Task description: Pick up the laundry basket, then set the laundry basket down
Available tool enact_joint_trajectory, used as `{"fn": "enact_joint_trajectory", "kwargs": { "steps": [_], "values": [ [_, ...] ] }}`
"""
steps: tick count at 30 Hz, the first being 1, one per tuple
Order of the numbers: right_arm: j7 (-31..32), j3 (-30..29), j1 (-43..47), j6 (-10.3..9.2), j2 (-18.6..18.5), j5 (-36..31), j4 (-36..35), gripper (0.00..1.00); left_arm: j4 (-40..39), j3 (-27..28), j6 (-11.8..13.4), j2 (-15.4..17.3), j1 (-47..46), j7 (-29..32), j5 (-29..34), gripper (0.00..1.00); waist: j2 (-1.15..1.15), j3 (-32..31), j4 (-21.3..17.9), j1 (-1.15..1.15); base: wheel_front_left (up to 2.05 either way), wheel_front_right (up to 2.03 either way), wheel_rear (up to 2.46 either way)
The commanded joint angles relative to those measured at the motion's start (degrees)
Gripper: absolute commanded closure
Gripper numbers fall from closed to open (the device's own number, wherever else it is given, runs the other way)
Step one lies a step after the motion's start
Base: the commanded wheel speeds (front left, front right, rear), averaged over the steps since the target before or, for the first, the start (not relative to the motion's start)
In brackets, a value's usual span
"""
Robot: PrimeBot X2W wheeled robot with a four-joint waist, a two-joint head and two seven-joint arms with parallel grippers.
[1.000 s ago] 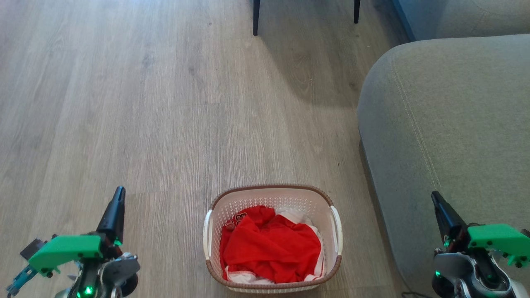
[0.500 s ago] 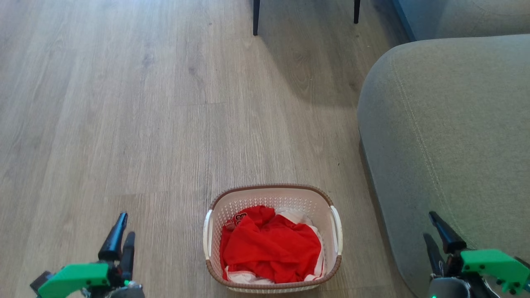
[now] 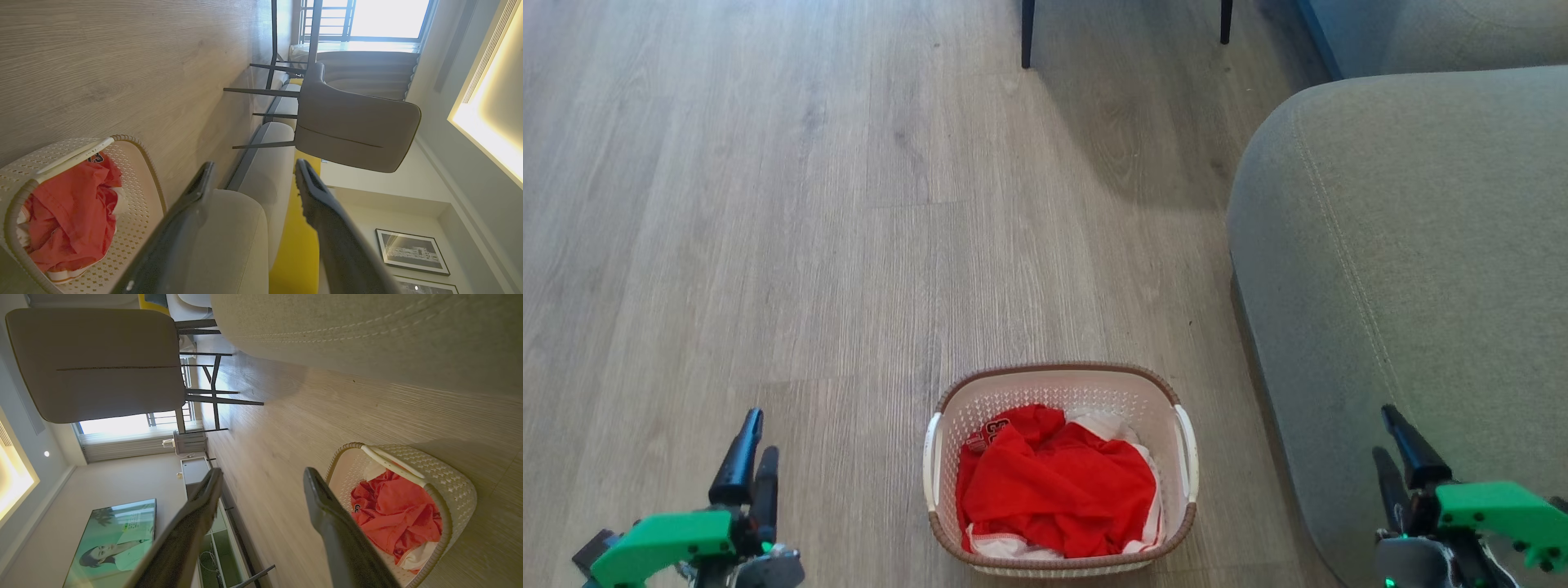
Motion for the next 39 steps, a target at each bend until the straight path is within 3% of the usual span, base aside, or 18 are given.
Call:
{"fn": "enact_joint_trajectory", "kwargs": {
  "steps": [1, 18, 39],
  "values": [
    [-0.9, -0.42, -3.01, 0.07, -0.33, -0.75, -2.28, 0.0, -2.22, 0.59, -0.06, 0.34, -3.24, -0.61, 0.22, 0.0, 0.0, 0.0, 0.02, 0.0, 0.0, 0.0, 0.0],
    [-3.91, -1.68, -5.69, 0.13, -0.43, -13.9, -7.16, 0.0, -4.95, 1.72, -0.13, 0.38, -4.74, -3.63, 6.38, 0.0, 0.0, 0.05, 0.51, 0.0, 0.0, 0.0, 0.0],
    [-7.27, 5.32, -8.89, 0.19, -2.1, -37.9, -16.86, 0.0, -13.19, 2.38, -0.05, 0.42, -5.8, -6.99, 20.66, 0.0, 0.0, 0.5, 1.58, 0.0, 0.0, 0.0, 0.0]
  ]
}}
